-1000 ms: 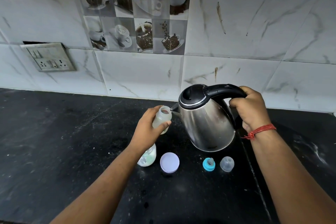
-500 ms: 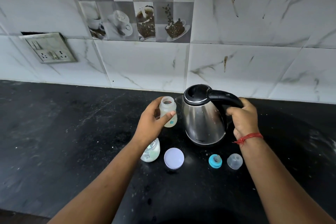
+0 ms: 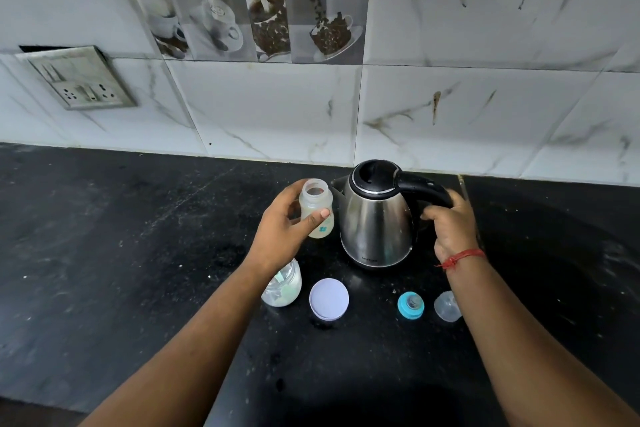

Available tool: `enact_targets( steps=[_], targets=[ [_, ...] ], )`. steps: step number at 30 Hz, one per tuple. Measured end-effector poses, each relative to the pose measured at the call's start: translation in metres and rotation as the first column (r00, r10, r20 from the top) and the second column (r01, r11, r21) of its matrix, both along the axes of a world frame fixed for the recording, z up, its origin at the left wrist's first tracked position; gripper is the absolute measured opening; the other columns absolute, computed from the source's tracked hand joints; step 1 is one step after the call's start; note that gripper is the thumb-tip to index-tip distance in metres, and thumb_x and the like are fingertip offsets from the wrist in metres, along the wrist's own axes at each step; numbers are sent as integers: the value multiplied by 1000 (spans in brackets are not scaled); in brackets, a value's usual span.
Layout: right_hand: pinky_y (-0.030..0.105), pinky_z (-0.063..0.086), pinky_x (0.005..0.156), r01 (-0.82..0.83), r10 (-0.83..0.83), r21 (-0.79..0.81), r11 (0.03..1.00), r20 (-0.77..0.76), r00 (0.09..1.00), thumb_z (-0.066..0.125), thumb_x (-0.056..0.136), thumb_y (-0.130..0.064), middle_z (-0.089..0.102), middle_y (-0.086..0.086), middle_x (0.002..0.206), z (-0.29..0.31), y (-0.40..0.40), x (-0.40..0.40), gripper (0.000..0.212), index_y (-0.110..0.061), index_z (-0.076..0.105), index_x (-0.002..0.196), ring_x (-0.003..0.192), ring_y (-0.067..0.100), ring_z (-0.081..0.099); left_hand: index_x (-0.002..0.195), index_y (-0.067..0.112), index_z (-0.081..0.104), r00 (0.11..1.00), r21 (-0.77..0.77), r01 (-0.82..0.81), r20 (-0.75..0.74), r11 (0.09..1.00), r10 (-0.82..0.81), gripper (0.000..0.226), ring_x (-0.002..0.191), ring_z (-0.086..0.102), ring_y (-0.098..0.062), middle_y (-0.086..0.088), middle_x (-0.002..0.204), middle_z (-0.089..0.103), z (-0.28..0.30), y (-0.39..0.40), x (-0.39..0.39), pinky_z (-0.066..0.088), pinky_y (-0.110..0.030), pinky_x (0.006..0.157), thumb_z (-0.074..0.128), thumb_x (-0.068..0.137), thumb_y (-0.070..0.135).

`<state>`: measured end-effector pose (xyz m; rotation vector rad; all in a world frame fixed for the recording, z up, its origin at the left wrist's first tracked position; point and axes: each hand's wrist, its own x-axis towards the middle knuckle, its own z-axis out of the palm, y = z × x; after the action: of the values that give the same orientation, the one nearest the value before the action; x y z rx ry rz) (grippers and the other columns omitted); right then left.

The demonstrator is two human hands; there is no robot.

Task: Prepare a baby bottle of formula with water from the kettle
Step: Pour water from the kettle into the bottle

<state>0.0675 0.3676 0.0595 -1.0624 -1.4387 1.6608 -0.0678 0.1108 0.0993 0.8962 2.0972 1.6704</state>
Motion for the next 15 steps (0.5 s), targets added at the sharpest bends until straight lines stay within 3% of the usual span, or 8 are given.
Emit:
enact_targets(
  steps=[6, 12, 15],
  targets=[
    [29, 47, 65, -24, 23, -24, 999, -13, 1000, 52, 69, 26, 60, 3, 69, -11, 12, 12, 47, -15, 68, 86, 65, 15, 57, 135, 29, 60, 1000, 1, 4, 7, 1000, -4, 46, 118, 66, -13, 9, 128, 68, -5, 0, 2, 54, -40, 104, 77, 92, 27],
    [42, 53, 85, -154, 153, 1, 988, 49, 987, 62, 74, 17, 70, 11, 91, -12, 20, 23, 43, -15, 70, 102, 89, 26, 66, 134, 27, 60, 999, 13, 35, 10, 999, -36, 45, 115, 67, -10, 9, 126, 69, -3, 2, 12, 56, -32, 100, 76, 91, 27],
    [48, 51, 96, -157, 155, 18, 987, 99, 983, 70, 72, 10, 67, 11, 103, -13, 21, 25, 45, -18, 63, 107, 97, 26, 65, 134, 26, 60, 999, 26, 50, 18, 998, -51, 46, 114, 67, -10, 9, 125, 69, -3, 3, 18, 56, -31, 99, 77, 91, 25]
  ],
)
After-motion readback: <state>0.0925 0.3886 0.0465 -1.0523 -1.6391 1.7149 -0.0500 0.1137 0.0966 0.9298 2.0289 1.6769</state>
